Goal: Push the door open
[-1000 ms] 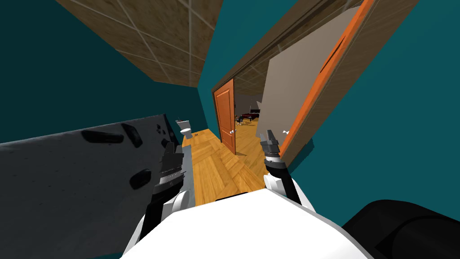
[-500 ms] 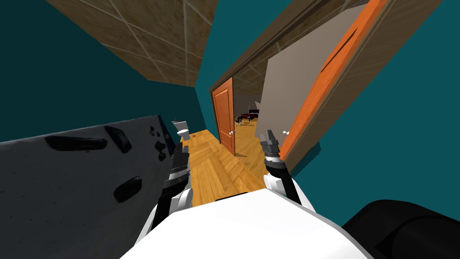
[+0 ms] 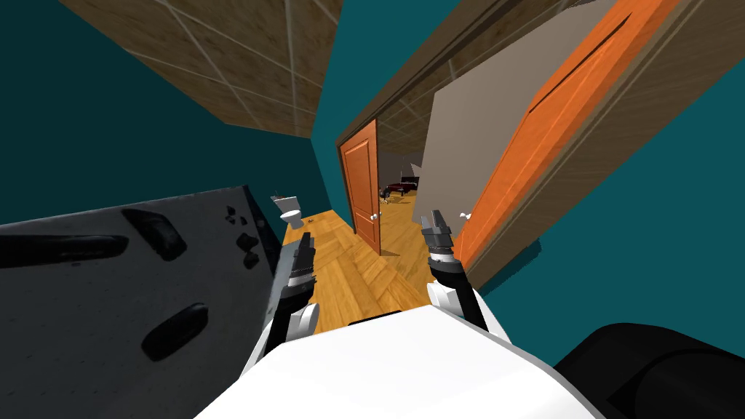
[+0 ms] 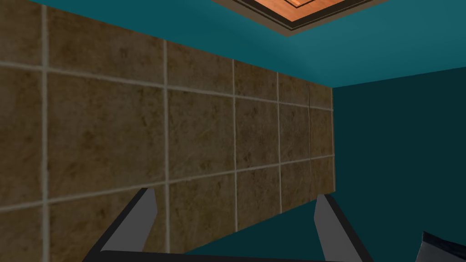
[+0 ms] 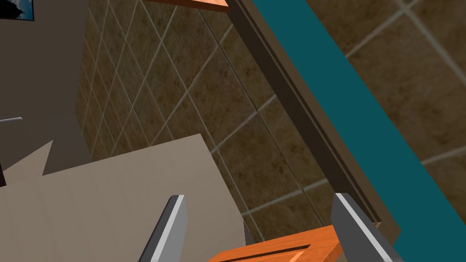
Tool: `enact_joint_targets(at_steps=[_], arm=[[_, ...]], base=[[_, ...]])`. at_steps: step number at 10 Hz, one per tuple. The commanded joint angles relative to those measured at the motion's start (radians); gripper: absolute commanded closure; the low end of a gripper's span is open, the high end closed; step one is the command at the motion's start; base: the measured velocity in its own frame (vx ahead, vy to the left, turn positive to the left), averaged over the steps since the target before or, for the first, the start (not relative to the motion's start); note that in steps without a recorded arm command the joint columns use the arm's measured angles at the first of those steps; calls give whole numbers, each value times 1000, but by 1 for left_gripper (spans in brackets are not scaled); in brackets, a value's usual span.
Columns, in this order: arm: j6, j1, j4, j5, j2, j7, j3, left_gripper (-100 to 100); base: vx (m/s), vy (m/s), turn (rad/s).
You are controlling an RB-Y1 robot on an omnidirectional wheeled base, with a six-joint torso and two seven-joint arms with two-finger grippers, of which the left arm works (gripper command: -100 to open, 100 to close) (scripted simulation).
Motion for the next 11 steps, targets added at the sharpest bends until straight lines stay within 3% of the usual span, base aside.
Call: enact_joint_targets(at_steps=[1, 11], arm=[[-9, -19, 44, -3, 10, -37, -20, -100], [-63, -112, 281, -12, 54, -210, -109, -100]], base=[[113, 9, -75], [109, 26, -61]])
